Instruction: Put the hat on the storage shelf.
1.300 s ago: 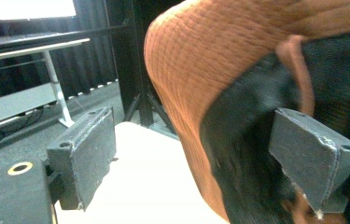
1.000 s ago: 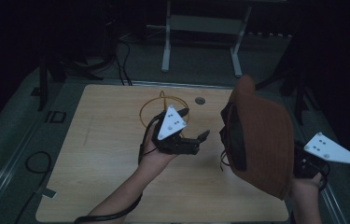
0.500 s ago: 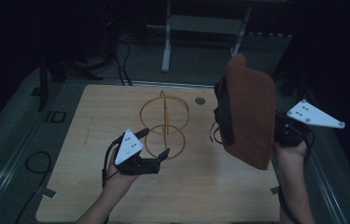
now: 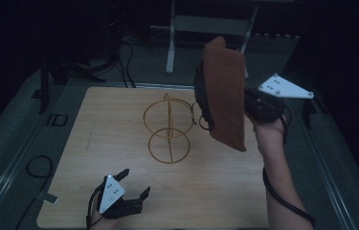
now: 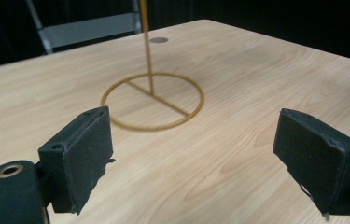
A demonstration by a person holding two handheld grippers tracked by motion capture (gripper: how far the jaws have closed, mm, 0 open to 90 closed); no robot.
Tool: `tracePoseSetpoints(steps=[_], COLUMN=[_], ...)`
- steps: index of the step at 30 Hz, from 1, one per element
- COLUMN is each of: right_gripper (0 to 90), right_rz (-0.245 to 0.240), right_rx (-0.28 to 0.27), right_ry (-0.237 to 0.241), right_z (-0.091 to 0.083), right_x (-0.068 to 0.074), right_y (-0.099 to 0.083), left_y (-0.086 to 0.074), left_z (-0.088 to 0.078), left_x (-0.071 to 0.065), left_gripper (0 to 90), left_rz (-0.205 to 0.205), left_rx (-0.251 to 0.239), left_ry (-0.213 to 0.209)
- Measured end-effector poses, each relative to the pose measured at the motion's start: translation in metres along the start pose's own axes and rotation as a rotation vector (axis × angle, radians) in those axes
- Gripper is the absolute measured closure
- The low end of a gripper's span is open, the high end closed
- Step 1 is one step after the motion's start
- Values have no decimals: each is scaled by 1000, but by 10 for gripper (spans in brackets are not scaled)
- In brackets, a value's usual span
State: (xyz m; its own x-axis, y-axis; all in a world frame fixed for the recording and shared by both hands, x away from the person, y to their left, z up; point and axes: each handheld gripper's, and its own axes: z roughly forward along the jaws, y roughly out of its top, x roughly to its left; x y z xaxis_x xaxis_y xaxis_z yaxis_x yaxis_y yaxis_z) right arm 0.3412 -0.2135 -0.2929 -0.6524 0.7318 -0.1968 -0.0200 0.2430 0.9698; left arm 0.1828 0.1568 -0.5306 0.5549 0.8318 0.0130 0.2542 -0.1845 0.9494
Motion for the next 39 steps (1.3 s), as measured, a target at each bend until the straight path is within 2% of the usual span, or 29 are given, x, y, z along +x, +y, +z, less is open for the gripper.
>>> tracePoseSetpoints(steps=[3, 4, 8, 9, 11, 15, 19, 26, 32, 36, 39], right_gripper=[899, 899, 899, 899, 898, 898, 898, 896, 896, 895, 894], right_rz=[-29, -53, -99, -121, -141, -182, -194, -187, -202, -226, -219], right_rx=[9, 18, 63, 91, 125, 184, 225, 304, 363, 381, 397], right_ry=[2, 14, 57, 86, 122, 203, 254, 329, 366, 376, 387], right_z=[13, 27, 56, 69, 83, 103, 116, 130, 135, 133, 131], right_x=[7, 15, 35, 46, 58, 79, 92, 103, 109, 113, 115], right_y=[9, 18, 28, 28, 26, 18, 12, 0, -10, -18, -24], left_y=[-3, -4, -4, -4, -6, -7, -7, -9, -9, -10, -11], left_z=[-3, -3, -3, -3, -3, -2, -2, -2, -1, 0, 1], left_x=[7, 8, 11, 11, 12, 13, 13, 14, 14, 14, 15], left_gripper=[126, 126, 126, 126, 126, 126, 126, 126, 126, 126, 126], left_rz=[-21, -31, -26, -24, -26, -32, -34, -45, -39, -44, -47], left_rx=[-1, -6, -11, -9, -9, -3, -4, 0, 3, 1, 3], left_ry=[12, 12, 27, 28, 26, 29, 27, 17, 14, 12, 12])
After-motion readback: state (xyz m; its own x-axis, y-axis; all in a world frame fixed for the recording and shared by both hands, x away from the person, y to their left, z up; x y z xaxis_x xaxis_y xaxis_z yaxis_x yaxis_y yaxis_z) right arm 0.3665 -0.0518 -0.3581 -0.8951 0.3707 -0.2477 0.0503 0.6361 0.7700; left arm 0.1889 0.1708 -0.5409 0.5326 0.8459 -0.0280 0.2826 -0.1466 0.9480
